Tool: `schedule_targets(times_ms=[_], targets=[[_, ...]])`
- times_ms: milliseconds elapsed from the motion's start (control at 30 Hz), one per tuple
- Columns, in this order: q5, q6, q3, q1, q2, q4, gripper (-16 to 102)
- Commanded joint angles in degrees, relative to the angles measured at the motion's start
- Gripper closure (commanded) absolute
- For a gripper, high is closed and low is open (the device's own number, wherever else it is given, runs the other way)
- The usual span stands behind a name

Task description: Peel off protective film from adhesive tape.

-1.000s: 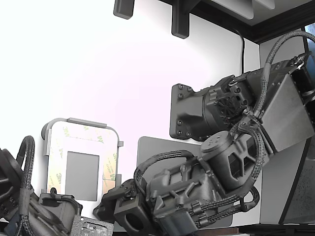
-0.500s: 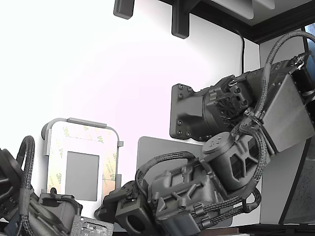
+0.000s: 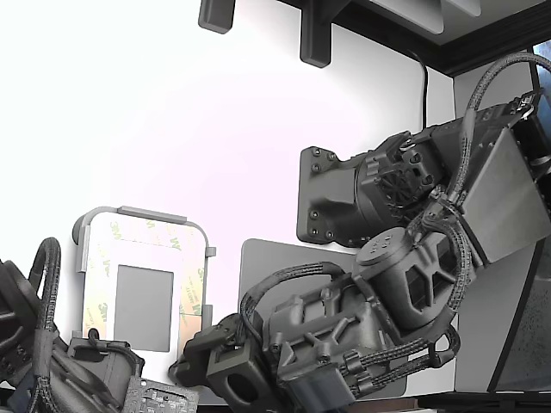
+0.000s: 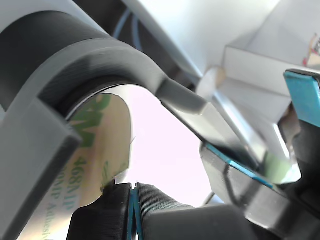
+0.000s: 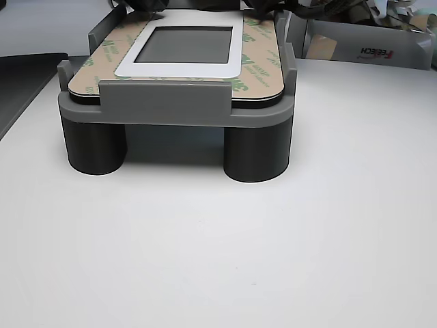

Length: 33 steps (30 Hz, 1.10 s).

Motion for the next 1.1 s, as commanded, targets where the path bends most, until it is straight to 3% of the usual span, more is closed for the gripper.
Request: schedule_targets(times_ms=[0,1067], targets=[[0.0,-0.3,-0.3,-0.4,1.8,-0.8,97],[-3.0,-3.0,5.4,-4.0,3.3,-6.1,97]])
